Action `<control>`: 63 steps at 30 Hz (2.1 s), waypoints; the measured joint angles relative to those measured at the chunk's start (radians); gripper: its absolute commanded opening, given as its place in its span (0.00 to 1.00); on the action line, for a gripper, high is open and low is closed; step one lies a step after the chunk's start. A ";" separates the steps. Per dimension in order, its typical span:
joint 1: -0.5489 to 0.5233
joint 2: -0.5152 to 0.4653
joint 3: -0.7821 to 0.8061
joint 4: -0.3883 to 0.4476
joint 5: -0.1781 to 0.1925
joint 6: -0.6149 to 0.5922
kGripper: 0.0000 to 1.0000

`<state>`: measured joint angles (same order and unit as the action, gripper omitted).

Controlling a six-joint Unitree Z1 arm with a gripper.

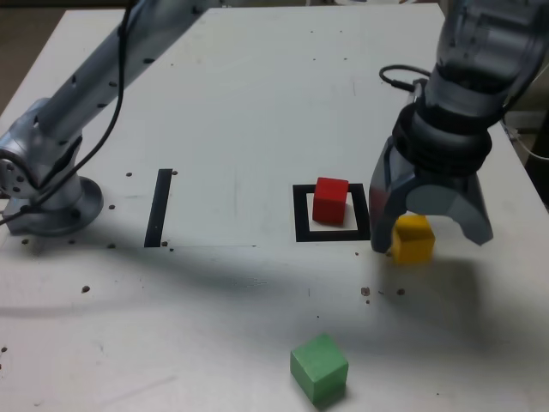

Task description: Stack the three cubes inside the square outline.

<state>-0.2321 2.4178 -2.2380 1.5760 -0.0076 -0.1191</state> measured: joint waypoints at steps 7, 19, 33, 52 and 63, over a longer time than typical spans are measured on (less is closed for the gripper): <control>0.014 0.041 -0.013 0.000 -0.030 0.017 0.76; 0.019 0.049 -0.027 0.000 -0.015 0.032 0.22; 0.019 0.052 -0.038 0.000 -0.012 0.037 0.22; 0.016 -0.029 -0.019 0.028 0.007 0.048 0.22; 0.015 -0.216 0.192 0.026 0.026 0.057 0.22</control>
<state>-0.2167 2.2013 -2.0459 1.6018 0.0187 -0.0617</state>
